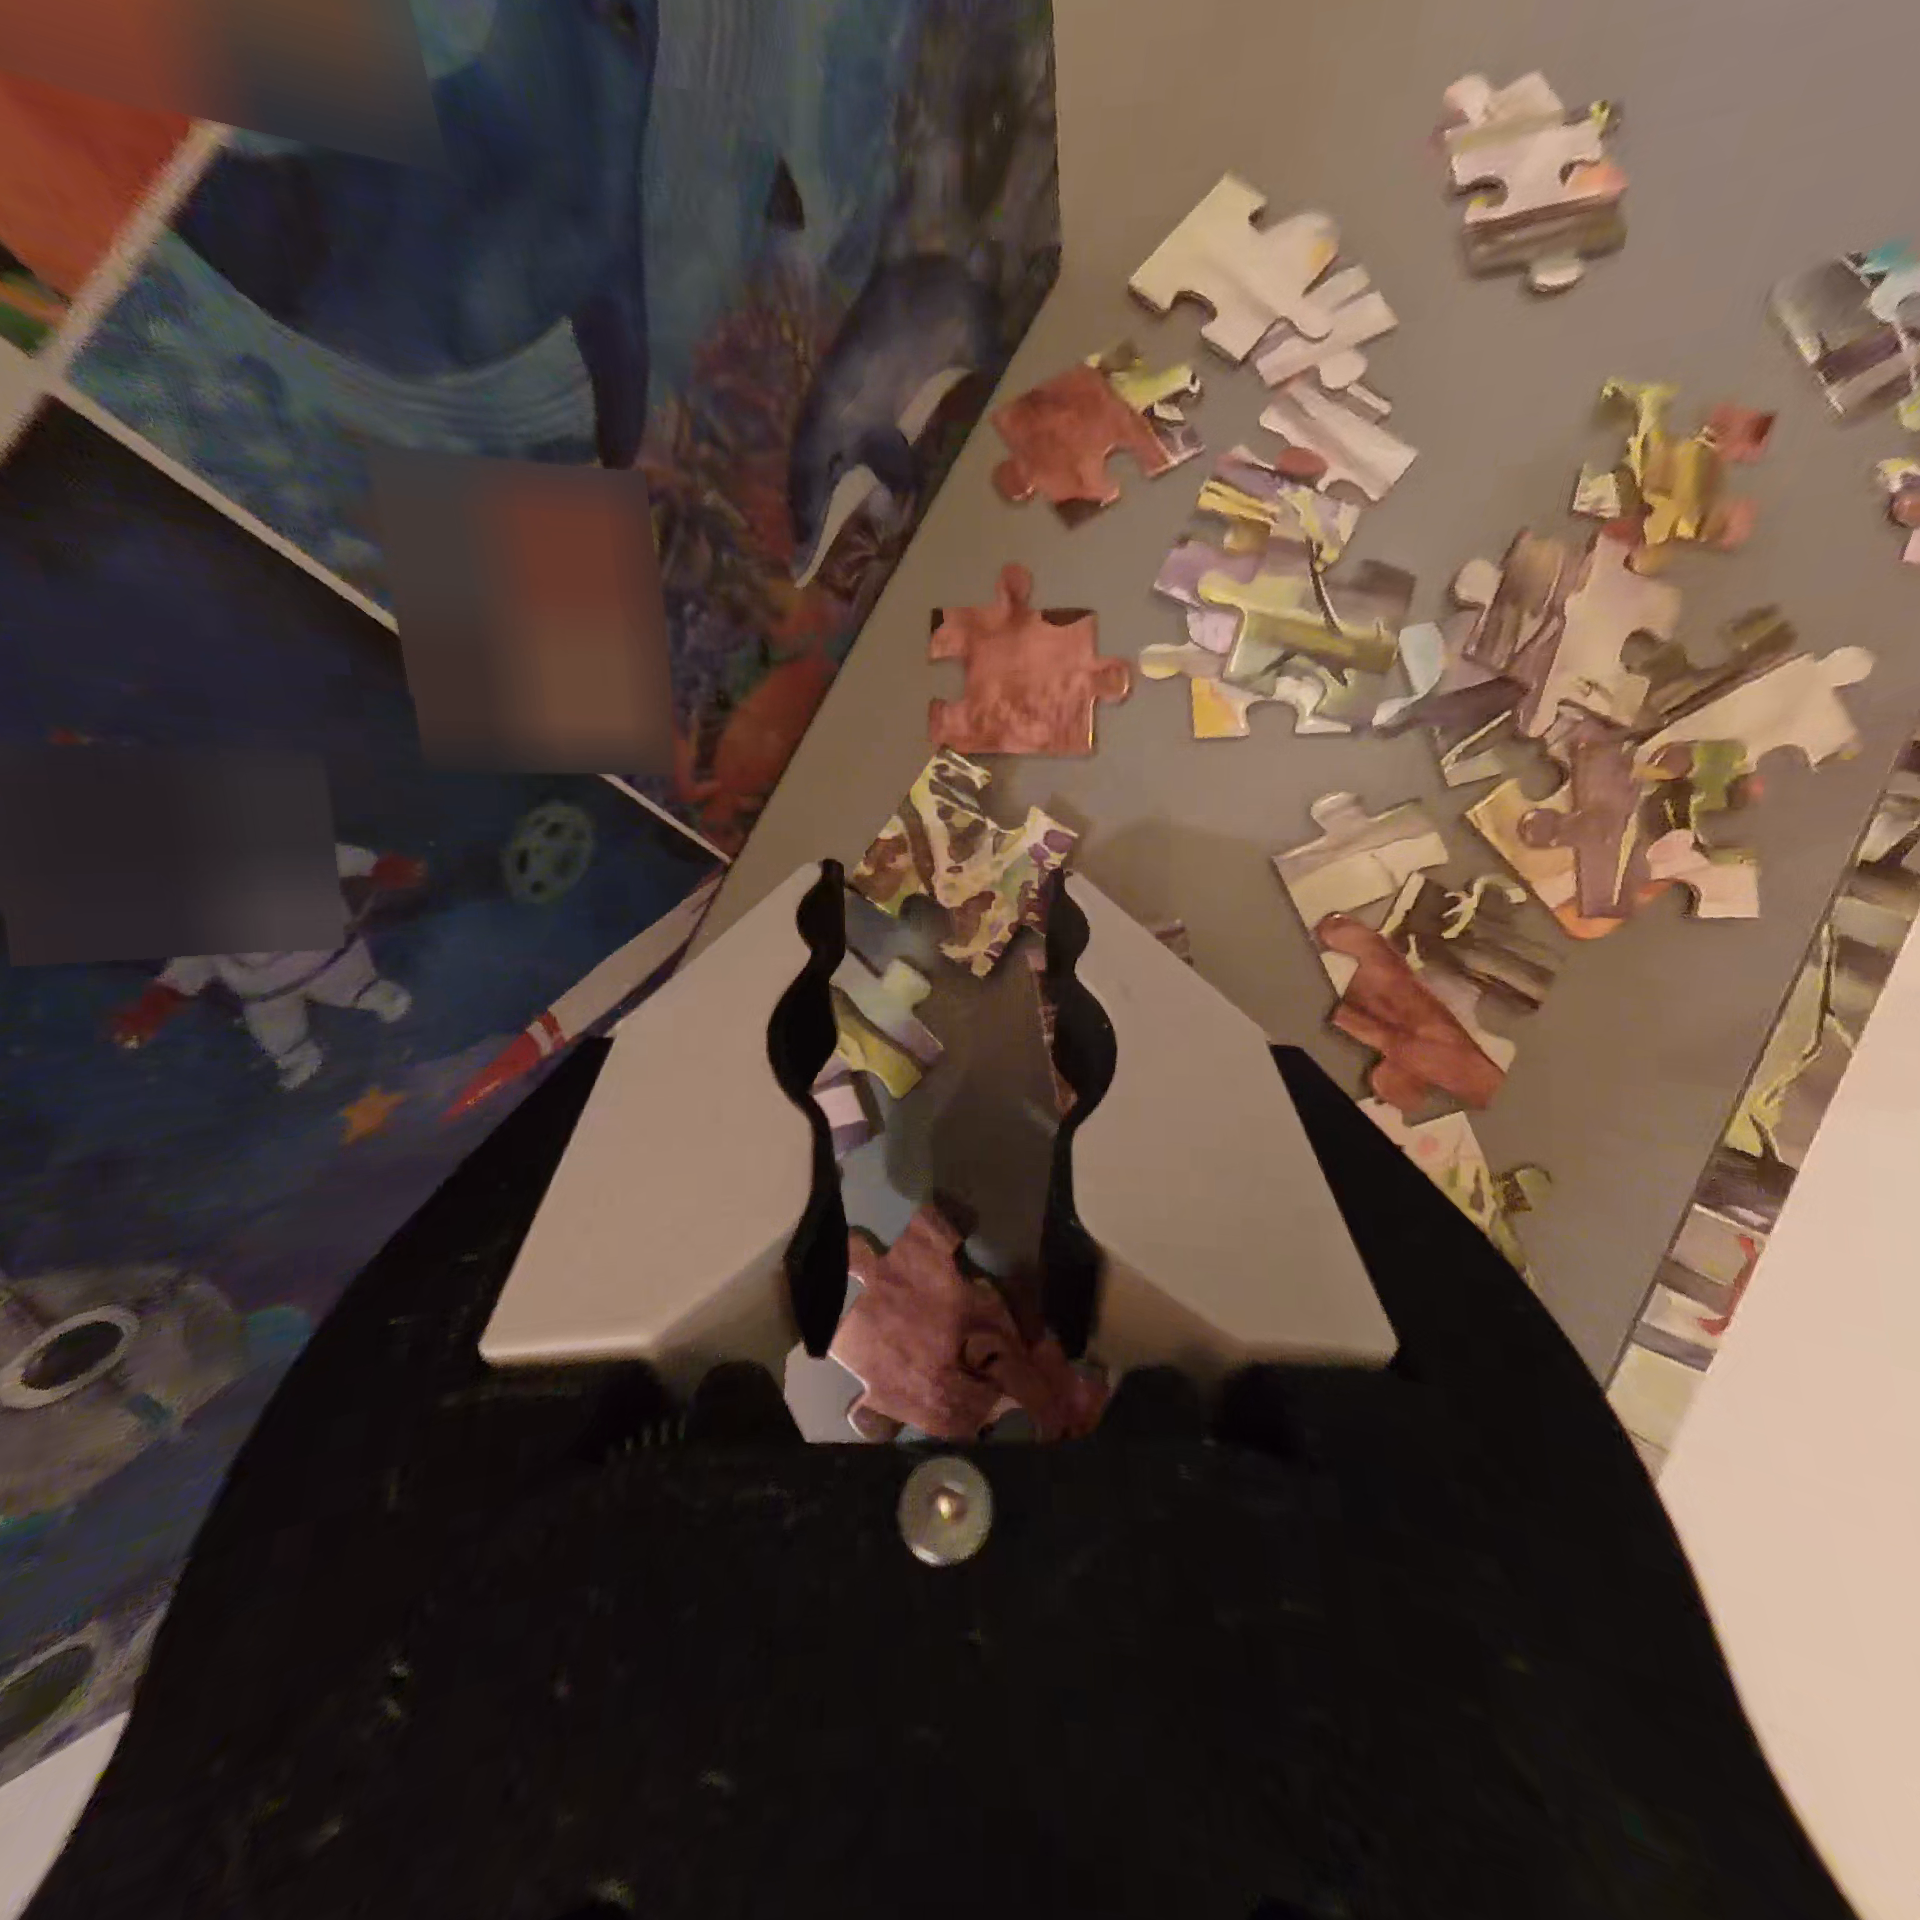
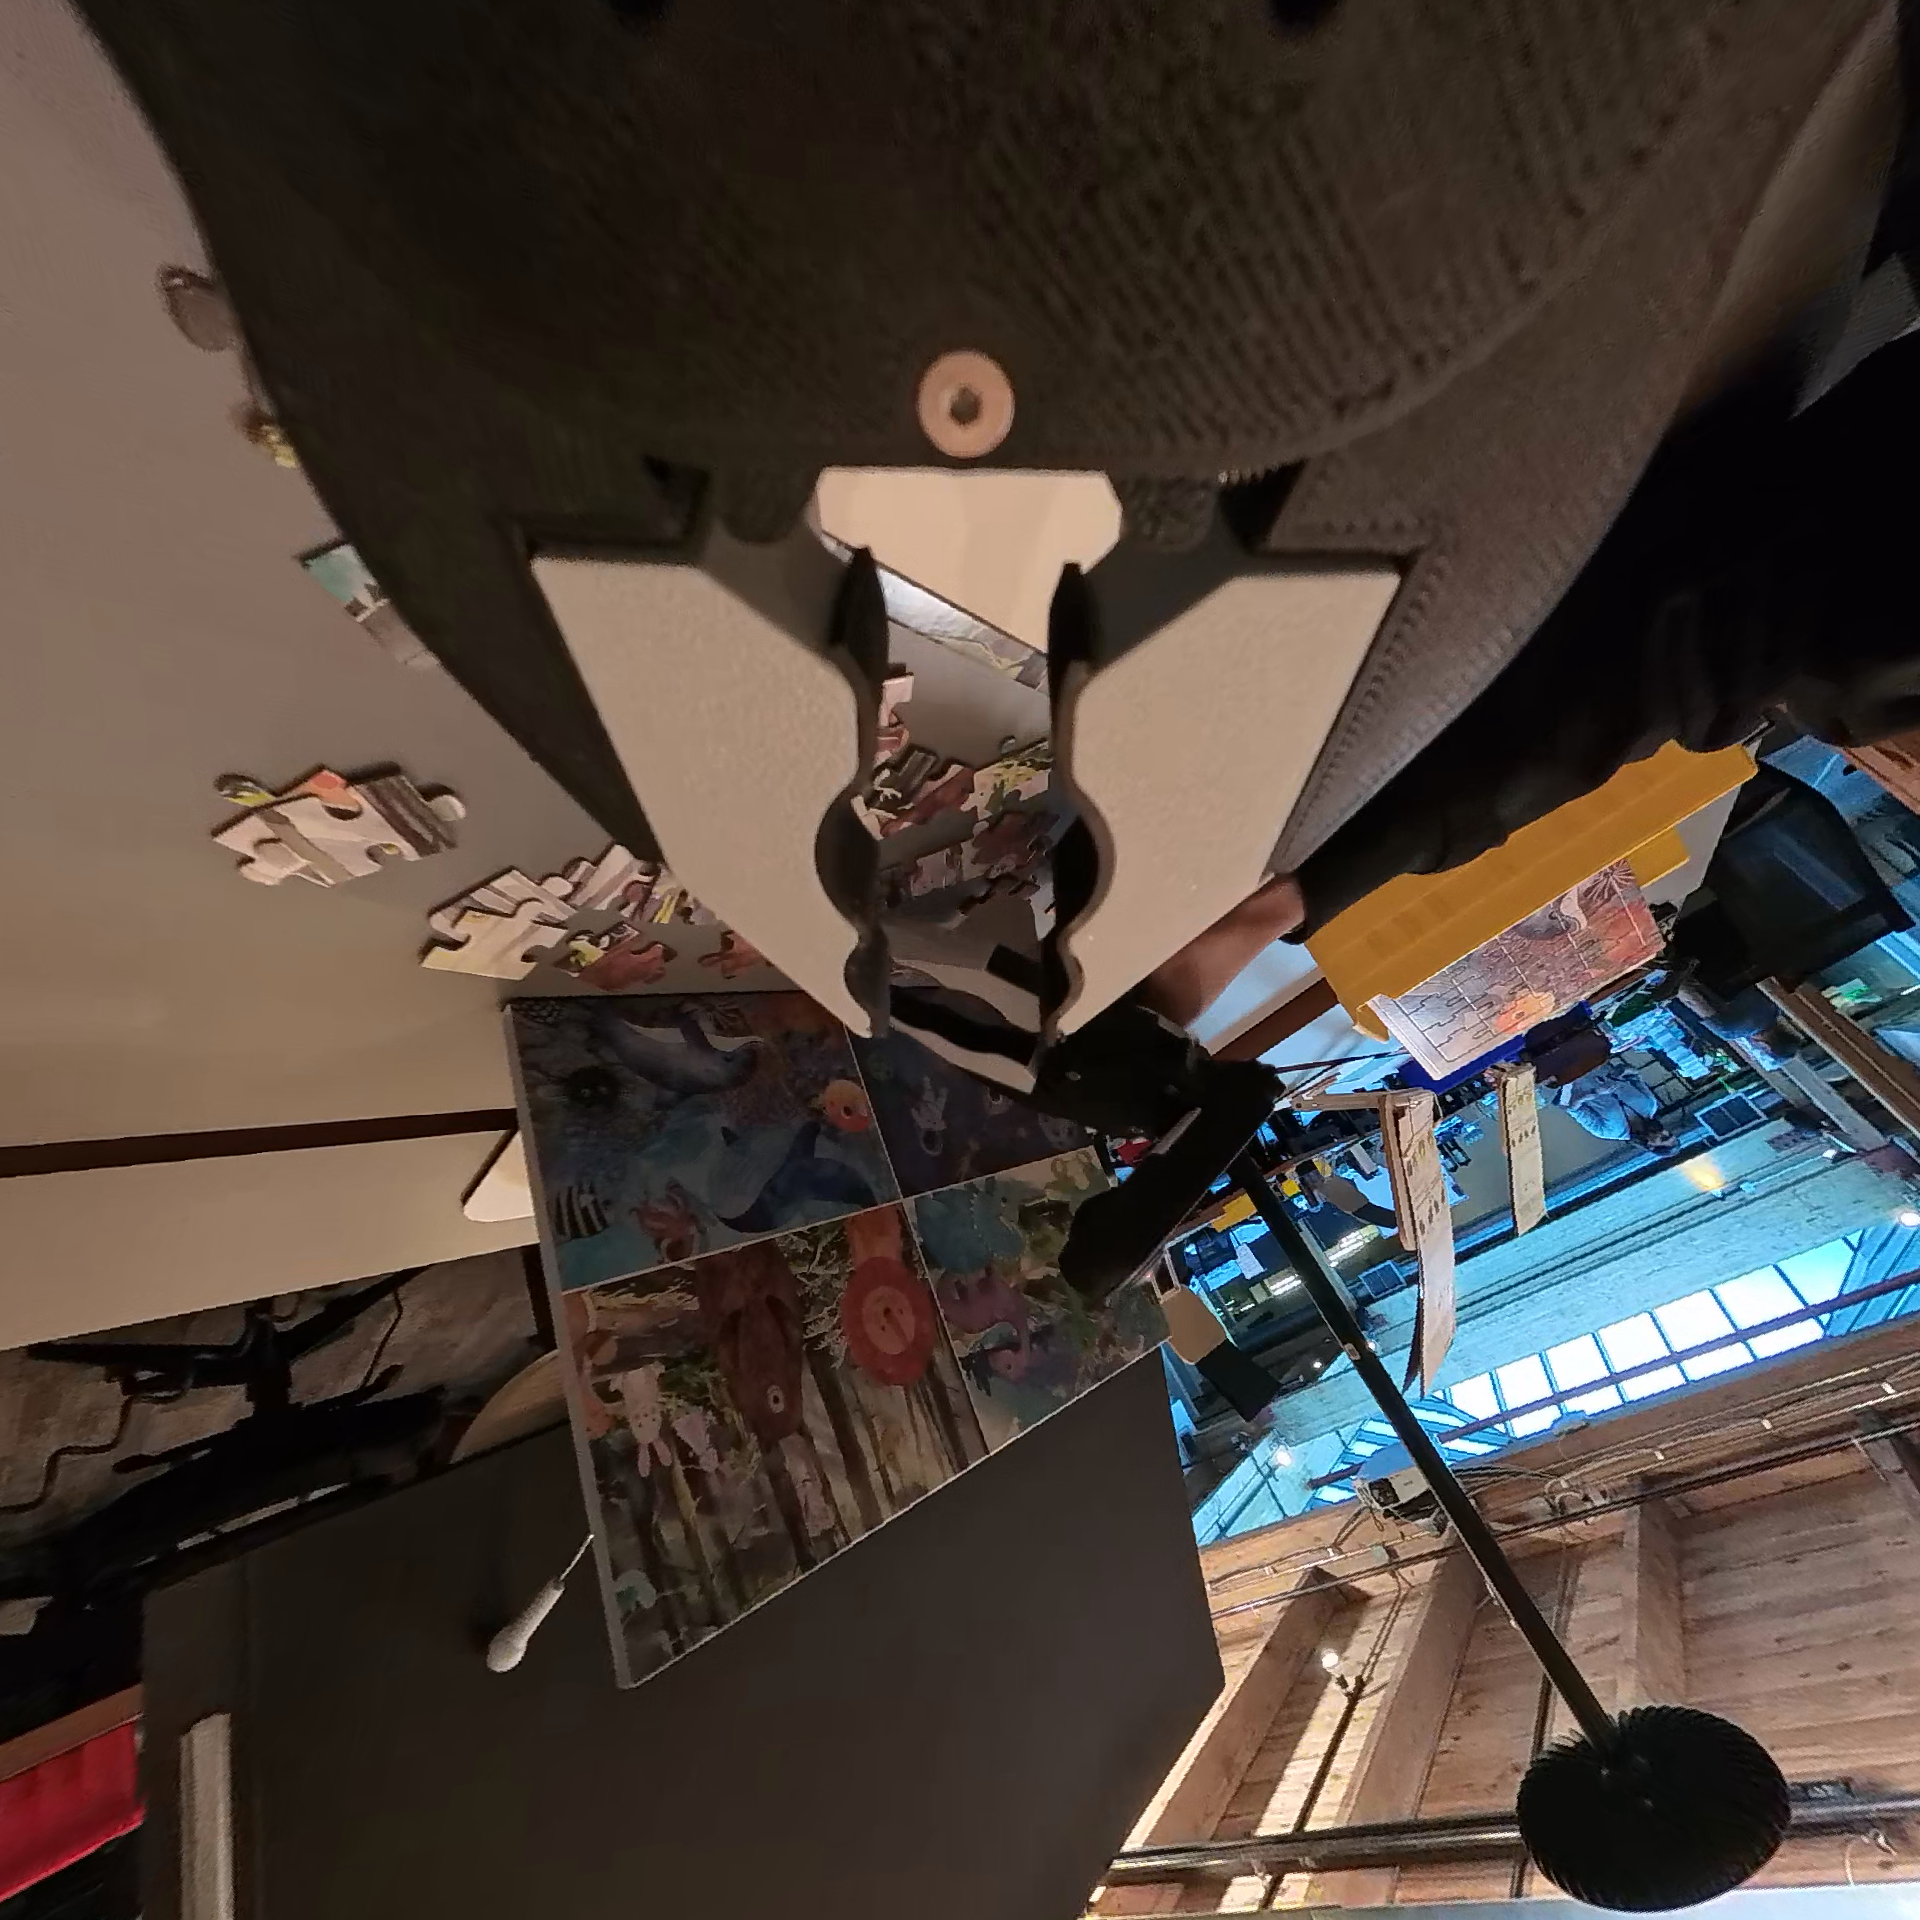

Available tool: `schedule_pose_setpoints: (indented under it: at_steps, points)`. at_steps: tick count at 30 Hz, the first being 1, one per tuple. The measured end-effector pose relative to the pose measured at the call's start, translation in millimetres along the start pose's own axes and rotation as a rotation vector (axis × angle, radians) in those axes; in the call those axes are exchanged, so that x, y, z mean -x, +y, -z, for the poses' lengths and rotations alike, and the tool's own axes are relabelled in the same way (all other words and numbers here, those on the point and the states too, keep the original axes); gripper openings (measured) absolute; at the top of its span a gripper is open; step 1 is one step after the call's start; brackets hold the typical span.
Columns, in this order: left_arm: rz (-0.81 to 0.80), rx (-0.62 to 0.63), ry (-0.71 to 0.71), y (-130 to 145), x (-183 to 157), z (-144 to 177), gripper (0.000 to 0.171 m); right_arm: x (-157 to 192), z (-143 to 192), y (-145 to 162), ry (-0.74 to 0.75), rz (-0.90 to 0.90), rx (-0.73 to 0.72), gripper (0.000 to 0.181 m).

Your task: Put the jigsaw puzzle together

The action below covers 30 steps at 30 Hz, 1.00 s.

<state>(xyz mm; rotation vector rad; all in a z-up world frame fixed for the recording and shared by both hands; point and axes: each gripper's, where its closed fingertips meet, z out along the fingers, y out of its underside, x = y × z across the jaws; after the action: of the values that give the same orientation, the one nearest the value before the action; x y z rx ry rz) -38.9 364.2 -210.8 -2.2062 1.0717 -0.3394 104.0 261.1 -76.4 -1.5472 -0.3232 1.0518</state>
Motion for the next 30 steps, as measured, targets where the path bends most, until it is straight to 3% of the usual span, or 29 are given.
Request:
schedule_pose_setpoints:
  at_steps: [13, 20, 25, 30]
  points:
    - [0.045, 0.008, 0.048, 0, -4, 7, 0.039, 2, 0, 0, -0.009, -0.004, 0.002, 0.027]
    - [0.037, 0.105, 0.098, 12, -14, 19, 0.028, 4, 0, 0, -0.014, -0.004, 0.002, 0.027]
    - [0.03, 0.215, 0.164, 26, -31, 17, 0.032, 3, -1, 1, -0.014, -0.006, 0.004, 0.027]
    - [-0.005, 0.239, 0.192, 28, -40, 19, 0.027, 4, -1, 0, -0.017, -0.006, 0.004, 0.028]
